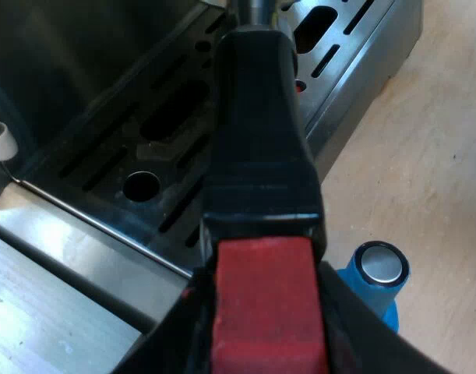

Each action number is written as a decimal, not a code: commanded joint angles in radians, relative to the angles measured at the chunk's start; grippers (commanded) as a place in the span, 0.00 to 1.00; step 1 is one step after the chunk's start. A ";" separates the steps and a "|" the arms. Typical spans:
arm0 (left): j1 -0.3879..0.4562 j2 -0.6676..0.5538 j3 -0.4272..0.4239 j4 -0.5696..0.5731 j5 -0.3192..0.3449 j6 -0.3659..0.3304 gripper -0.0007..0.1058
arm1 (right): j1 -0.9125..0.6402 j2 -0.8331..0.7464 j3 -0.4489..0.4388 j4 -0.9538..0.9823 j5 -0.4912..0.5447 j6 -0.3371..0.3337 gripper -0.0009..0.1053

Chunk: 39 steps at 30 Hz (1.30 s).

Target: Put the handle in the coffee machine

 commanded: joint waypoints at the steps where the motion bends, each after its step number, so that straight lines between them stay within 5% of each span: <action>1: 0.003 0.001 -0.015 -0.020 0.060 0.005 0.01 | -0.005 -0.003 -0.001 -0.007 -0.001 -0.020 0.68; 17: 0.003 0.023 -0.039 -0.028 0.060 0.041 0.01 | -0.005 -0.003 -0.001 -0.007 -0.001 -0.020 0.68; 24: 0.003 0.027 -0.041 -0.031 0.060 0.089 0.01 | -0.005 -0.003 -0.001 -0.007 -0.001 -0.091 0.68; 39: 0.003 0.034 -0.041 -0.095 0.084 0.077 0.01 | -0.005 -0.003 -0.001 -0.007 -0.033 -0.101 0.68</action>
